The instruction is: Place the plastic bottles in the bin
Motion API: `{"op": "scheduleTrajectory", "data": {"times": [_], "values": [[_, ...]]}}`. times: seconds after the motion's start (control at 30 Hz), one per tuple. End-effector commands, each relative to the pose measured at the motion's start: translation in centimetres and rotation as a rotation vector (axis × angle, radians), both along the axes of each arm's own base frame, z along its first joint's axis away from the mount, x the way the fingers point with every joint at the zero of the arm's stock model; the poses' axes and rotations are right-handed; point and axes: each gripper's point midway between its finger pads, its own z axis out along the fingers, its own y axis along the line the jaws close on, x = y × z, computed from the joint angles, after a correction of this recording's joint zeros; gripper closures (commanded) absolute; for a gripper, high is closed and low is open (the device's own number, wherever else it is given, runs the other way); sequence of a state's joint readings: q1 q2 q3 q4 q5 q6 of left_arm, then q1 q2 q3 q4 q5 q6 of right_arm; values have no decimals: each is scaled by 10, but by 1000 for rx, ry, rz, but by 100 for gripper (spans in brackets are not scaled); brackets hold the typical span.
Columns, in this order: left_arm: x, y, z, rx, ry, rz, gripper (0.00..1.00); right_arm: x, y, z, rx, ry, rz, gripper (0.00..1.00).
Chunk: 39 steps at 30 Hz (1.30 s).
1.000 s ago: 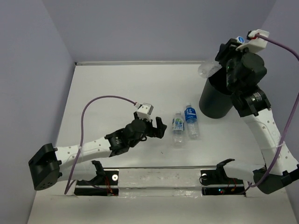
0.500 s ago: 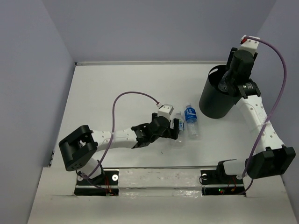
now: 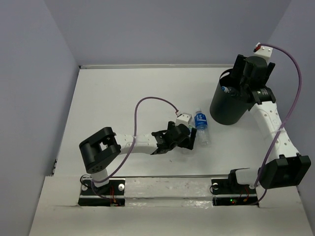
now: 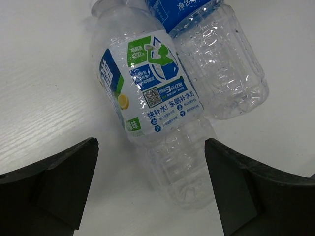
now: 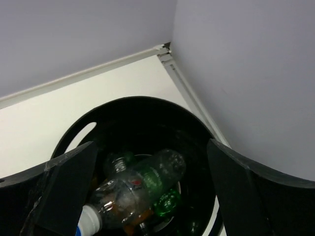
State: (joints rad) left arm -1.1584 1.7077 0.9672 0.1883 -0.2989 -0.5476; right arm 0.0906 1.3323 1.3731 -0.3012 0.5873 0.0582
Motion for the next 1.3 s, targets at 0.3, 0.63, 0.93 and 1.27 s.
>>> {"op": "scheduleTrajectory", "data": {"times": [0.3, 0.63, 0.93, 1.27], "values": [[2, -24, 2, -17, 16, -15, 1, -31, 63, 34, 236, -129, 331, 1], [9, -22, -11, 29, 10, 21, 1, -35, 84, 10, 295, -89, 417, 0], [10, -15, -13, 39, -5, 35, 28, -50, 114, 15, 348, -96, 551, 0], [12, 28, 39, -52, -115, 125, 50, -98, 209, -21, 530, -17, 846, 0]]}}
